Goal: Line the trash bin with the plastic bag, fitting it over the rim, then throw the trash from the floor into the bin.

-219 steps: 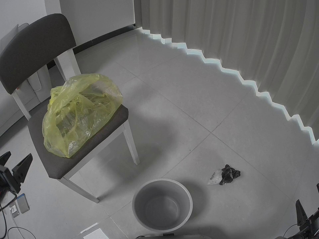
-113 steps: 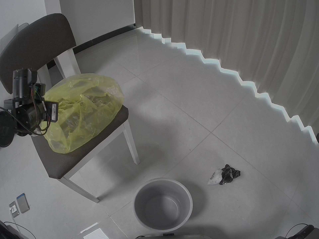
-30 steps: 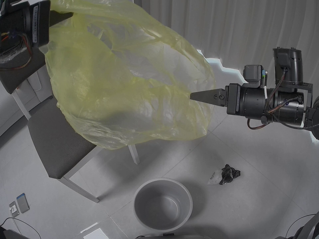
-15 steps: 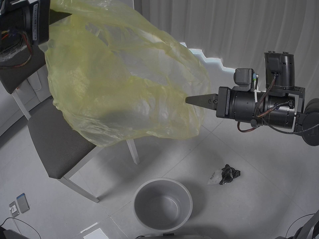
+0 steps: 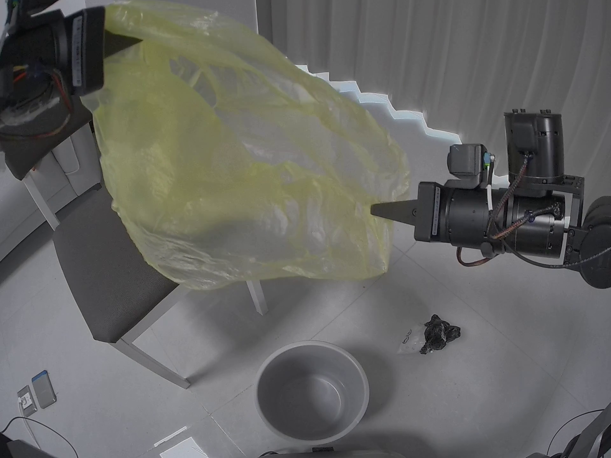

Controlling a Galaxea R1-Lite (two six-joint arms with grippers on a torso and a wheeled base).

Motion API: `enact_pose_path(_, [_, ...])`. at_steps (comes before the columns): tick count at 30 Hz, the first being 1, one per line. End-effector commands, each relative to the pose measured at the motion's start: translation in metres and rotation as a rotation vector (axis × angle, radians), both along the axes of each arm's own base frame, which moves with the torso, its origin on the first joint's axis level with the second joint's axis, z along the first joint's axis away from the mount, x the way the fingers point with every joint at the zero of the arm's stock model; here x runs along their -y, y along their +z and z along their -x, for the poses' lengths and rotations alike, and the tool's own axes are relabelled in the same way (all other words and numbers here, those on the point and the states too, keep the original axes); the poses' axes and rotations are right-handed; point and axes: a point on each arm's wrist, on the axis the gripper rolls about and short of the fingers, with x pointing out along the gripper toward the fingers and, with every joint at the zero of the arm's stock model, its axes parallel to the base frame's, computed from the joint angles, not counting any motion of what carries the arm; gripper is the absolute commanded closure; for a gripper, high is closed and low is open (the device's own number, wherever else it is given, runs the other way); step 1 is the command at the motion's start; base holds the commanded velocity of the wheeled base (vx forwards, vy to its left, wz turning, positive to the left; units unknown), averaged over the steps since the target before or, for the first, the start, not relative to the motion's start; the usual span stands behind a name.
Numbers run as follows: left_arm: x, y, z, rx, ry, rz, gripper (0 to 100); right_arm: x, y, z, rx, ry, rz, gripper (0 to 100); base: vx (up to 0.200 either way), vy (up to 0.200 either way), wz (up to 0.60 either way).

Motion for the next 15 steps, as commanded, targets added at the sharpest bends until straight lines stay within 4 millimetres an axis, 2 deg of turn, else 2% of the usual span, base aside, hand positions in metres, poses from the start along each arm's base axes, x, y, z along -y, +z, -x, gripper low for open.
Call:
enact_pose_path(1, [0.01,-0.028,-0.034,-0.127,0.074,-0.003,100,0.02,-0.005,0.006,-0.028,-0.067,0.033,100,0.0,0.0,0.0])
enact_pose_path(2, [0.01,-0.029,-0.035,-0.133,0.078,0.0,100,0.02,-0.005,0.006,-0.029,-0.07,0.034,100,0.0,0.0,0.0])
enact_pose_path(4, [0.018,-0.049,-0.053,-0.229,0.111,0.063,100,0.034,-0.009,0.009,-0.068,-0.127,0.07,100,0.0,0.0,0.0])
enact_pose_path(7, [0.027,-0.07,-0.057,-0.331,0.117,0.14,100,0.042,-0.019,0.012,-0.116,-0.158,0.111,100,0.0,0.0,0.0])
enact_pose_path(11, [0.034,-0.107,-0.048,-0.472,0.092,0.162,100,0.046,-0.032,0.014,-0.156,-0.161,0.157,100,0.0,0.0,0.0])
enact_pose_path(15, [0.036,-0.152,-0.034,-0.6,0.085,0.192,100,0.049,-0.057,0.018,-0.186,-0.139,0.254,100,0.0,0.0,0.0])
